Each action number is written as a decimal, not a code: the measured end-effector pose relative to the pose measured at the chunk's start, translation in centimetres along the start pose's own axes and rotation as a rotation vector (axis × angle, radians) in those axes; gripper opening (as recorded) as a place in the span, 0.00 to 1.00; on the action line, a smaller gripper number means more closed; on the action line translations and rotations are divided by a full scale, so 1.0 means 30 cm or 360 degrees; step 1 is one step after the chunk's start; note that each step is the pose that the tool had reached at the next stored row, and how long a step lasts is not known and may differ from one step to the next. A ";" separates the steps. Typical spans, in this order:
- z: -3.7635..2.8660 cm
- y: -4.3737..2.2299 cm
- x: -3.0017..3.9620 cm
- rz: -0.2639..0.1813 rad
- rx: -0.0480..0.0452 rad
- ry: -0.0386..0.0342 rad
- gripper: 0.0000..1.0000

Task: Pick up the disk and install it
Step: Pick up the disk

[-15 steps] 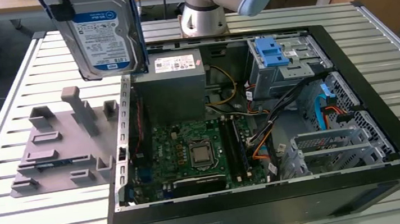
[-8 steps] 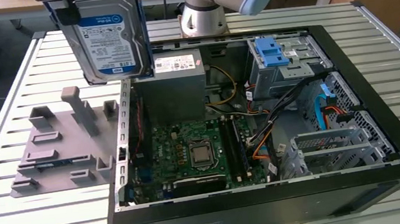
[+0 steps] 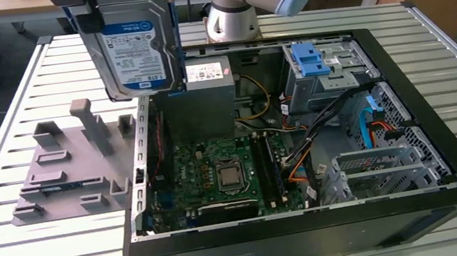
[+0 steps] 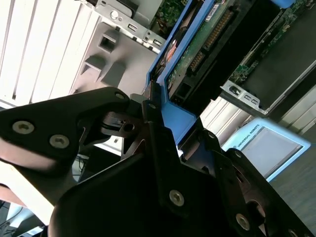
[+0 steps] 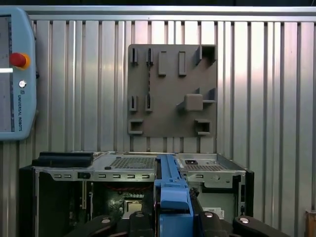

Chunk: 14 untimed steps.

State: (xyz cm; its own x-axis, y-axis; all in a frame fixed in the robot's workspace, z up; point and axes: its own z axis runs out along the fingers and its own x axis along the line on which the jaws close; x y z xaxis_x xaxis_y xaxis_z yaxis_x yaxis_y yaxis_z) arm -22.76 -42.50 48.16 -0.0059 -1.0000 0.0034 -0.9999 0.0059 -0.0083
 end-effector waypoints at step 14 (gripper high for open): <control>0.001 -0.104 0.017 0.0000 -0.0002 0.0000 0.36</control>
State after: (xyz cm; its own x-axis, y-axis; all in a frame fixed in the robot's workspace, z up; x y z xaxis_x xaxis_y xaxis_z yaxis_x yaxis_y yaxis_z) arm -19.64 -43.04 48.15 -0.0059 -1.0000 0.0034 -1.0000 0.0059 -0.0071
